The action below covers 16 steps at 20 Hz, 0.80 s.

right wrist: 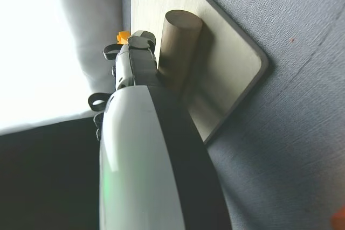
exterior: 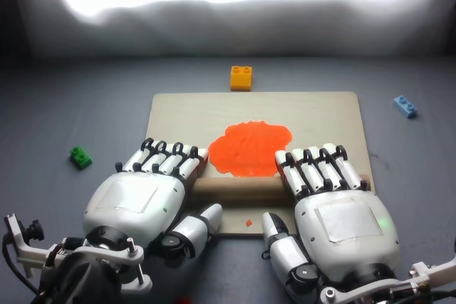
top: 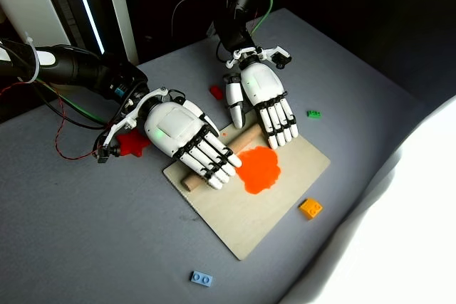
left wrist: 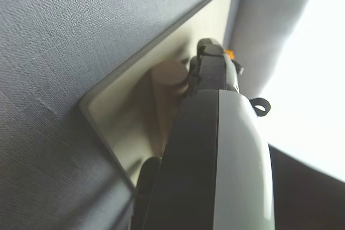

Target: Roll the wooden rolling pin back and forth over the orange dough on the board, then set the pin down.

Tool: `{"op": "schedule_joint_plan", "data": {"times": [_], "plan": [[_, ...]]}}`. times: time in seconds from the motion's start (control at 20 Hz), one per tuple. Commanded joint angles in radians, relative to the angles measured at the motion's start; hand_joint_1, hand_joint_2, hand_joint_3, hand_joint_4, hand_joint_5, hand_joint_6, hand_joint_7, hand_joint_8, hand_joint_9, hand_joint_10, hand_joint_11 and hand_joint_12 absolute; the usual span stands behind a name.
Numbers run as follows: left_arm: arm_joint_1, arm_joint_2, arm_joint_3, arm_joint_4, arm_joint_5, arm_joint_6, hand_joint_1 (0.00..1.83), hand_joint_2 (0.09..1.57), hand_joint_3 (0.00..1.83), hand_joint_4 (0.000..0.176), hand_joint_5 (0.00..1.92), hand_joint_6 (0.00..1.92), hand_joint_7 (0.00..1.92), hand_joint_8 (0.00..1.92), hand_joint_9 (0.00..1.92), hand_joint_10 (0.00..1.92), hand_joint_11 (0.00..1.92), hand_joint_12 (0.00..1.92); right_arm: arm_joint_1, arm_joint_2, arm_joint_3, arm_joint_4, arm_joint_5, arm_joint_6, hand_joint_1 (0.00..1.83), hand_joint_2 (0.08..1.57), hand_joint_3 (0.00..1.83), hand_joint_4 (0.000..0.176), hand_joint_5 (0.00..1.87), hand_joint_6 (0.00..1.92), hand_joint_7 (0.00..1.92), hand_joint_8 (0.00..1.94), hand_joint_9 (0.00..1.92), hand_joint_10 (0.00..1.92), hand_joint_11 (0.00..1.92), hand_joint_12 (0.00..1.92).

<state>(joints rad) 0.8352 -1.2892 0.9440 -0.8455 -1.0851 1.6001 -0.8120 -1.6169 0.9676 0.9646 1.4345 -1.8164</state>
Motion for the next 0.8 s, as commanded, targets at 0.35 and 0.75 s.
{"op": "schedule_joint_plan", "data": {"times": [0.35,0.75], "plan": [[-0.002,0.021,-0.018,0.055,-0.081,0.007,0.00,1.52,0.00,0.000,0.19,0.00,0.17,0.00,0.11,0.00,0.00,0.20,-0.007,-0.007,-0.005,-0.007,-0.002,-0.005,0.00,1.57,0.11,0.000,0.21,0.00,0.21,0.00,0.14,0.01,0.00,0.29],[-0.002,0.025,-0.024,0.068,-0.081,0.003,0.00,1.52,0.00,0.000,0.18,0.00,0.17,0.00,0.11,0.00,0.00,0.18,0.010,-0.010,0.009,-0.007,0.001,-0.003,0.00,1.57,0.11,0.000,0.24,0.02,0.21,0.01,0.14,0.01,0.00,0.32]]}}
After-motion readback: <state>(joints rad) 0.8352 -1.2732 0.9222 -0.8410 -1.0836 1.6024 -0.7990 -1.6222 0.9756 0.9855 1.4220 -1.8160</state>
